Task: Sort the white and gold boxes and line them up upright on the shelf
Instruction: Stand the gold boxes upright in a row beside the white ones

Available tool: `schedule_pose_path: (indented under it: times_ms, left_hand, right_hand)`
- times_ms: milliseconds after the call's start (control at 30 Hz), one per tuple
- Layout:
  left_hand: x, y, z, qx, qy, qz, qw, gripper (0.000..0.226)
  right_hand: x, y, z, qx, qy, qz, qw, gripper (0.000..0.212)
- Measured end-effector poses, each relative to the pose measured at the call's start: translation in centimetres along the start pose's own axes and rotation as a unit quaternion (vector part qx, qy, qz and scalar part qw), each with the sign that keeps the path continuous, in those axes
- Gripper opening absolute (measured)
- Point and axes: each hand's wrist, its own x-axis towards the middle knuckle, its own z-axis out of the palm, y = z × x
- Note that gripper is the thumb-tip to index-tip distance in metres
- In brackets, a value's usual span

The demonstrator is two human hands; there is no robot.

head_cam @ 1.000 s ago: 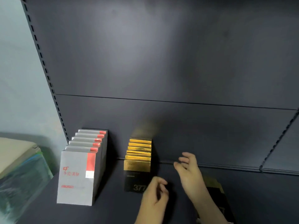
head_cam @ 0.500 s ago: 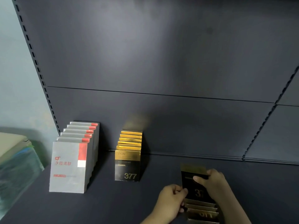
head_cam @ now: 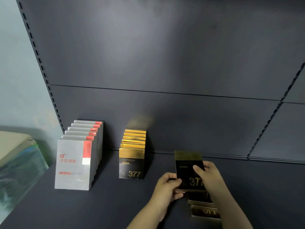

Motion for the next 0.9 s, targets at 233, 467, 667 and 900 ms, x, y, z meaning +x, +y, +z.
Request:
schedule_pose_path:
  times_ms: [233, 467, 667, 900]
  left_hand:
    - [-1.1, 0.7, -0.9, 0.043, 0.022, 0.048, 0.998, 0.013]
    - [-1.9, 0.5, -2.4, 0.032, 0.006, 0.108, 0.994, 0.019]
    - [-2.8, 0.4, -6.3, 0.100, 0.067, 0.180, 0.976, 0.015]
    - [-2.2, 0.7, -13.3, 0.215, 0.253, 0.219, 0.917, 0.007]
  right_hand:
    - [-1.0, -0.5, 1.0, 0.025, -0.090, -0.026, 0.995, 0.029]
    - [-1.2, -0.6, 0.3, -0.001, -0.084, -0.038, 0.996, 0.014]
    - [-0.3, 0.9, -1.8, -0.289, 0.061, -0.005, 0.955, 0.060]
    - [-0.4, 1.7, -1.4, -0.363, 0.013, 0.066, 0.930, 0.078]
